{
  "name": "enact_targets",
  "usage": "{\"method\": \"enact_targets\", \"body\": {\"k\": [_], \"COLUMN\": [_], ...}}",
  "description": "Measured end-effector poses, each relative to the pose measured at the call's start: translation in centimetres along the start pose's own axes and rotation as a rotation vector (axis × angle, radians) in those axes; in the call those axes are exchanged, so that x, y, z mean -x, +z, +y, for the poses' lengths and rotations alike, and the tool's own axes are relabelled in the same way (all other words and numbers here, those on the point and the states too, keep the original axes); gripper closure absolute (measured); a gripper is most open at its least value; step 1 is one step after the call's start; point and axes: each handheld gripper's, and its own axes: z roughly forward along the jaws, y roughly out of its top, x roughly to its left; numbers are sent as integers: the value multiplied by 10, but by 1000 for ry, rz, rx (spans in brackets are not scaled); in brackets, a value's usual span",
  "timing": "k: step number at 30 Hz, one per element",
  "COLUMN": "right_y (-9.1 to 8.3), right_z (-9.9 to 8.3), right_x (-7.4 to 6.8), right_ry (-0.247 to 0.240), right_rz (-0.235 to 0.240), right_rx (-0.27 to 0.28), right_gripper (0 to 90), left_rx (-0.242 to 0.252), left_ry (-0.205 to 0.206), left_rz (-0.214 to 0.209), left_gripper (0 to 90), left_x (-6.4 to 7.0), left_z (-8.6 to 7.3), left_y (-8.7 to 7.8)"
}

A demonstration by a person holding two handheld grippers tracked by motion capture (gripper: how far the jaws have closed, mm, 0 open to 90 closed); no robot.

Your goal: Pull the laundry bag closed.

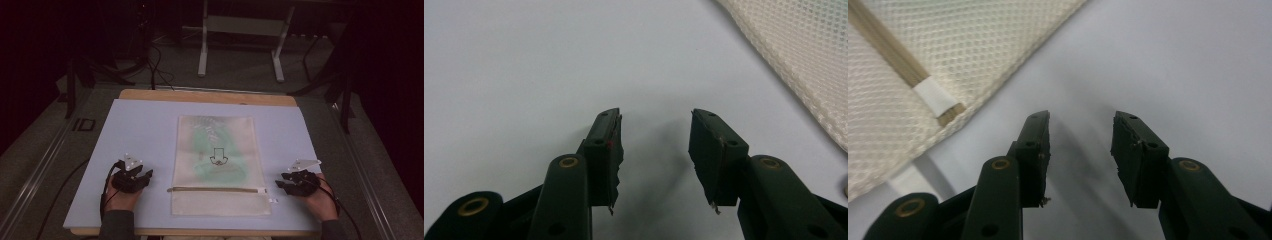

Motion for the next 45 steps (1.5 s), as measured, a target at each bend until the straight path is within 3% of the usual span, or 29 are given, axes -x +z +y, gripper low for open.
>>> {"method": "enact_targets", "body": {"k": [14, 20, 23, 28, 45], "right_y": [-2, -4, -7, -8, -1], "right_z": [7, 13, 17, 21, 49], "right_x": [-10, -14, -16, -20, -43], "right_ry": [-13, -65, -81, -95, -197], "right_rz": [53, 55, 62, 130, 168], "right_rx": [-25, -56, -46, -36, -82], "right_gripper": [598, 600, 597, 590, 587], "left_rx": [7, 19, 28, 25, 27], "left_ry": [13, 14, 11, 11, 9], "left_rz": [-24, -41, -40, -44, -51], "left_gripper": [586, 603, 618, 623, 623], "left_x": [1, 2, 2, 3, 3], "left_z": [1, 2, 1, 2, 2], "left_y": [-1, -3, -3, -3, -2]}}
